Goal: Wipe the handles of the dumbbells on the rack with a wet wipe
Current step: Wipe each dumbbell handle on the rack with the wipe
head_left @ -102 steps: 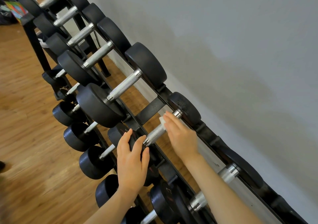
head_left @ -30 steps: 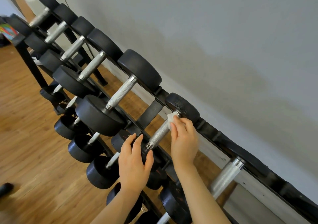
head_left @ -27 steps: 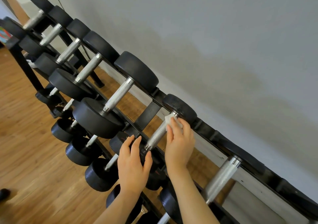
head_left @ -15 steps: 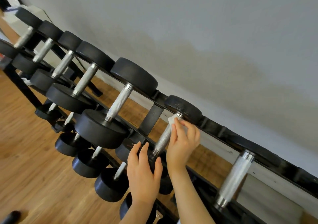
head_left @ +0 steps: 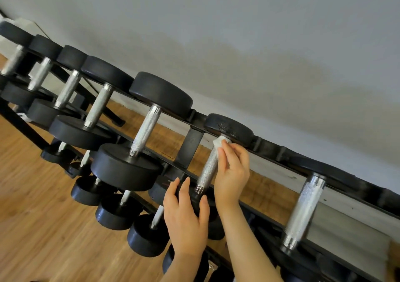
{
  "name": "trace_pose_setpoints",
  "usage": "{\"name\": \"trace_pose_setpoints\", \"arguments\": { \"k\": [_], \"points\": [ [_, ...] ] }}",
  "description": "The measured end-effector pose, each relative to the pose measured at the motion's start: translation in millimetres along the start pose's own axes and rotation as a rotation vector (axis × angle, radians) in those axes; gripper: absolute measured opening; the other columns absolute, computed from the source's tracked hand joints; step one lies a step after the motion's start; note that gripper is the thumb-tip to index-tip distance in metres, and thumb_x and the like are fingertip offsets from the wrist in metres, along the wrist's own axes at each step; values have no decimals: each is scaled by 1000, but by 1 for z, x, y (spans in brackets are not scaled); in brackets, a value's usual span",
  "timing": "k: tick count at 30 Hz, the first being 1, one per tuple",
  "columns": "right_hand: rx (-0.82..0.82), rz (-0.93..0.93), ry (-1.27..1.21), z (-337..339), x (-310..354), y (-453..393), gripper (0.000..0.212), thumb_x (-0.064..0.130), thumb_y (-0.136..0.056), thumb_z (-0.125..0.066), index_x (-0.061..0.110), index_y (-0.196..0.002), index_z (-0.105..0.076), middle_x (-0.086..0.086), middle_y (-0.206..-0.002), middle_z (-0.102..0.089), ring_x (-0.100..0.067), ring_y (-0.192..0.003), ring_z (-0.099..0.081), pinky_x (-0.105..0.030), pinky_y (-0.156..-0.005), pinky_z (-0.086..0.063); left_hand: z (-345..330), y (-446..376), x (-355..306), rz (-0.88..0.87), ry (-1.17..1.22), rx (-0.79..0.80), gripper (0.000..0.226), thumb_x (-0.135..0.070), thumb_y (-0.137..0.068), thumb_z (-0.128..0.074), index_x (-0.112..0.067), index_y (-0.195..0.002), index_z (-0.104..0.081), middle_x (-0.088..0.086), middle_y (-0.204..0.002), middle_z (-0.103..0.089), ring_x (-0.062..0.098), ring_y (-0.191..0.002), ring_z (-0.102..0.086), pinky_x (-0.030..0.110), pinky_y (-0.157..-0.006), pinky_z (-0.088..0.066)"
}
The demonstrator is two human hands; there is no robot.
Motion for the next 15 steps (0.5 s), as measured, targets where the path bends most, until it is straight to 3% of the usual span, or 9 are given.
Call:
{"name": "trace_pose_setpoints", "arguments": {
  "k": [7, 15],
  "points": [
    [17, -10, -33, 5, 3, 10, 25, 8, -89, -64, 3, -113, -69, -13, -110, -62, -16, -101, -62, -10, -83, -49, 0, 1, 0, 1, 12, 5, 63, -51, -90, -42, -14, -140, -49, 10, -146, -42, 24, -136, -37, 37, -105, -33],
    [-8, -46, -24, 4, 2, 3, 24, 4, -89, -66, 4, -113, -69, -13, -113, -63, -10, -104, -59, -8, -84, -48, 1, 1, 0, 11, 22, 6, 64, -52, -90, -40, -14, -140, -50, 10, -145, -42, 25, -136, -37, 40, -106, -36]
  ]
}}
Point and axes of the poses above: each hand's wrist, its own y-axis away from the middle knuckle, its own z-axis out of the back of the hand, x = y × z, the point moved 7 cm from there along -y, towards the middle knuckle
